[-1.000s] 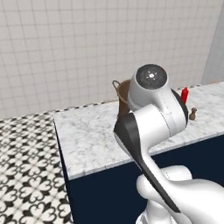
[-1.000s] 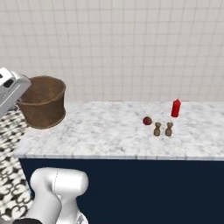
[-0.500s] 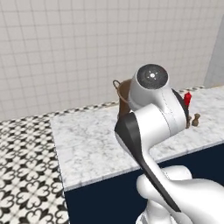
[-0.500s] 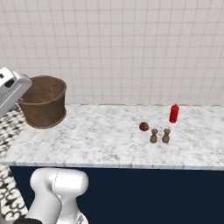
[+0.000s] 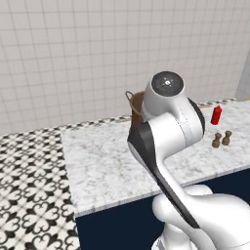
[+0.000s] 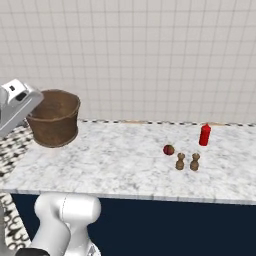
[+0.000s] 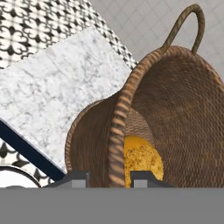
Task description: Open the cabinet, pick up the bread from the cabinet and place it in the basket. Then move the basket to the dining counter.
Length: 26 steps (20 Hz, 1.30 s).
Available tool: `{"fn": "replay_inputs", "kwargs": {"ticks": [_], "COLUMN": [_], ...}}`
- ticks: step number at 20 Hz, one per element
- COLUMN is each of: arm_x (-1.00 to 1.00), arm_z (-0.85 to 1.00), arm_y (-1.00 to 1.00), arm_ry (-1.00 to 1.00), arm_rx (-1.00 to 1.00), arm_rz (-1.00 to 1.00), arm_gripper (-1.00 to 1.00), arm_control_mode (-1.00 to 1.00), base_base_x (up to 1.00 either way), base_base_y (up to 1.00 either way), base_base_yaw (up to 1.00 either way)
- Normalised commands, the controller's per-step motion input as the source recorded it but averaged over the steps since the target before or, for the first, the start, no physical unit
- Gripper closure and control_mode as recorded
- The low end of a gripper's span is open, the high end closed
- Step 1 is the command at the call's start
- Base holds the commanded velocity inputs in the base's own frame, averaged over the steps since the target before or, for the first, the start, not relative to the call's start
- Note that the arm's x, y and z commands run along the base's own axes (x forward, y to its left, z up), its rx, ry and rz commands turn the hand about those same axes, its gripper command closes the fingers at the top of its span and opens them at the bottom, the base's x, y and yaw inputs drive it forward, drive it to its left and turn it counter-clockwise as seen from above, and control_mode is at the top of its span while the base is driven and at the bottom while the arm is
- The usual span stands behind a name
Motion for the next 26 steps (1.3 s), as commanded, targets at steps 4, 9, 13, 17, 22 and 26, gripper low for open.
{"fn": "replay_inputs", "kwargs": {"ticks": [4,9,13,17,22,26], "arm_x": [1.00,1.00,1.00,0.95,0.46,0.02], "arm_z": [-0.72,-0.87,-0.94,-0.91,-0.74,-0.39], "arm_y": [-0.03,-0.01,0.00,0.00,0.01,0.03], "arm_ry": [0.15,0.15,0.12,0.06,0.00,0.00], "arm_rx": [0.11,0.04,0.00,0.00,0.00,0.00], "arm_rz": [0.00,-0.03,-0.06,-0.02,0.00,0.00], "arm_gripper": [1.00,1.00,1.00,1.00,-1.00,-1.00], "arm_control_mode": [-1.00,-1.00,-1.00,-1.00,-1.00,-1.00], "base_base_x": [0.00,0.00,0.00,0.00,0.00,0.00], "base_base_y": [0.00,0.00,0.00,0.00,0.00,0.00], "base_base_yaw": [0.00,0.00,0.00,0.00,0.00,0.00]}}
